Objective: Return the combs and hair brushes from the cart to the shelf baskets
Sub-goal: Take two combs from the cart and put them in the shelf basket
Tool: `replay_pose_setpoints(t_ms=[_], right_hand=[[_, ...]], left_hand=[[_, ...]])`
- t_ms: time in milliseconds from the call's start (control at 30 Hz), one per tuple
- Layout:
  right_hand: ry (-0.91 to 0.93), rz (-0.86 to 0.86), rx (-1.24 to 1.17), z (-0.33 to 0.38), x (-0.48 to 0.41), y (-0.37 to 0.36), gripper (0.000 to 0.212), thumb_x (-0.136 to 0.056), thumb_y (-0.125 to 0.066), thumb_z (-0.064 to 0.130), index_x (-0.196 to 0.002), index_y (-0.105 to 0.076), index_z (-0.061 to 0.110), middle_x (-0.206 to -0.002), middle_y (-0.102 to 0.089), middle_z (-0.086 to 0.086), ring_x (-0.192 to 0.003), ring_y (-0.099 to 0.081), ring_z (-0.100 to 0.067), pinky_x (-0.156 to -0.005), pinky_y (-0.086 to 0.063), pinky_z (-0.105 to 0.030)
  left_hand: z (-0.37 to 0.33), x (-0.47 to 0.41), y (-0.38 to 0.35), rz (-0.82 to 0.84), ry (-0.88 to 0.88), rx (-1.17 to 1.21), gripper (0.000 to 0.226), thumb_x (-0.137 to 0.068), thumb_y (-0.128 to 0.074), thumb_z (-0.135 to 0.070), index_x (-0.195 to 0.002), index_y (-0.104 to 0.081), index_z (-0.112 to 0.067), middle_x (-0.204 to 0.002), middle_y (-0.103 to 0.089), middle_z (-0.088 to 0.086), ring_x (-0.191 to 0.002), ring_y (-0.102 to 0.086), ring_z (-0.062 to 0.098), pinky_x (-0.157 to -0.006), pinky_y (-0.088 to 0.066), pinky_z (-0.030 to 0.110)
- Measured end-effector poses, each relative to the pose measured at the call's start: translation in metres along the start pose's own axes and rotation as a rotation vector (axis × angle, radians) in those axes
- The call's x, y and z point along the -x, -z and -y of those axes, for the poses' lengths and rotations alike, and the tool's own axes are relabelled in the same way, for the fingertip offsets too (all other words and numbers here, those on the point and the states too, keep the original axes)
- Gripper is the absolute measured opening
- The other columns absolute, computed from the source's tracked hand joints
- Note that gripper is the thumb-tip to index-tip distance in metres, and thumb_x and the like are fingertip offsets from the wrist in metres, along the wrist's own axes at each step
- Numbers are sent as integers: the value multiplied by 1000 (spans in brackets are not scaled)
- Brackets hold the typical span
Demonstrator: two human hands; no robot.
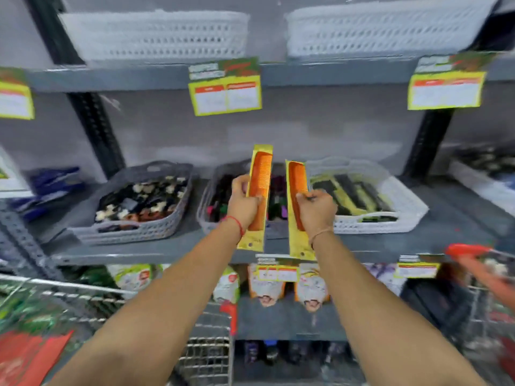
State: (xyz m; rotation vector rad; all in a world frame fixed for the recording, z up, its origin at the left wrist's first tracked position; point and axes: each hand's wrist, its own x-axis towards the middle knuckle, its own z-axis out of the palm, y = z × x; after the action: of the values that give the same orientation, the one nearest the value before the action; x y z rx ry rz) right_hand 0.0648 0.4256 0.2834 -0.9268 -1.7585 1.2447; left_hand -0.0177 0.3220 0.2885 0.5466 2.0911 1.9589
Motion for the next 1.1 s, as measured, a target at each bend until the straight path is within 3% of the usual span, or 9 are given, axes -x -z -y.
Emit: replay_pose_setpoints(t_ms=[67,133,200,267,367,500,600,933,1100], right_hand=[[-14,-32,65,-1,-42,35,24,-82,-63,12,-98,-68,-5,-101,-69,-25,-101,-63,-32,-80,-40,-28],[-11,-70,110,-8,-83,66,25,-81,-63,14,-99,-69,-2,-107,-69,-25,-106,-62,-35,-87,-45,-33],[-24,-87,136,-18,-120,91,23,-80,-64,14,-97,-69,-1,-105,-70,-23,-103,-63,-35,-87,-48,-35],[-64,-90,135,-30,-154,114,21,-81,-65,13,-97,-68,0,-102,-70,-19,-101,-63,-31,-86,-48,-31],[-98,-69,141,-48,-191,130,21,-79,-68,12,-96,-70,1,-110,-69,-19,-107,-61,-31,-99,-47,-34],[-146,17,182,-78,-227,134,25,-78,-68,10,-102,-70,3,-113,-69,-18,-108,-62,-30,-98,-48,-33],[-197,91,147,-98,-241,133,29,-79,-68,7,-107,-67,4,-115,-68,-15,-107,-63,-28,-89,-48,-28],[-312,243,96,-126,-260,125,42,-77,-70,6,-118,-61,7,-126,-62,-12,-113,-59,-28,-102,-47,-41],[-310,259,91,-128,-260,125,42,-77,-70,9,-117,-61,10,-126,-63,-10,-111,-60,-27,-102,-46,-40]], left_hand=[[-11,-20,-40,58,-4,-31,37,-76,-53,2,-96,-47,-29,-90,-58,10,-78,-57,23,-74,-51,20],[-20,-38,-82,85,12,-36,39,-83,-48,11,-102,-47,-23,-71,-48,-1,-58,-52,5,-48,-41,4],[-21,-56,-123,115,30,-19,44,-84,-43,16,-118,-51,-11,-66,-43,-2,-51,-46,5,-43,-37,7],[-17,-75,-163,128,75,-10,40,-86,-41,17,-115,-54,-7,-69,-44,-3,-55,-46,6,-44,-36,5],[-8,-95,-198,120,139,-1,41,-88,-37,19,-86,-48,-21,-86,-51,2,-67,-55,9,-52,-39,5],[10,-114,-221,217,198,-143,45,-88,-42,16,-131,-41,3,-124,-51,15,-119,-52,28,-68,-37,7],[17,-123,-229,218,248,-268,53,-88,-51,7,-139,-37,0,-141,-45,24,-129,-47,31,-94,-42,25],[27,-126,-242,325,303,-434,44,-85,-57,2,-128,-52,3,-133,-54,27,-124,-52,39,-105,-44,44],[35,-130,-235,327,299,-549,62,-80,-66,-1,-137,-43,-7,-141,-48,21,-131,-46,34,-111,-37,44]])
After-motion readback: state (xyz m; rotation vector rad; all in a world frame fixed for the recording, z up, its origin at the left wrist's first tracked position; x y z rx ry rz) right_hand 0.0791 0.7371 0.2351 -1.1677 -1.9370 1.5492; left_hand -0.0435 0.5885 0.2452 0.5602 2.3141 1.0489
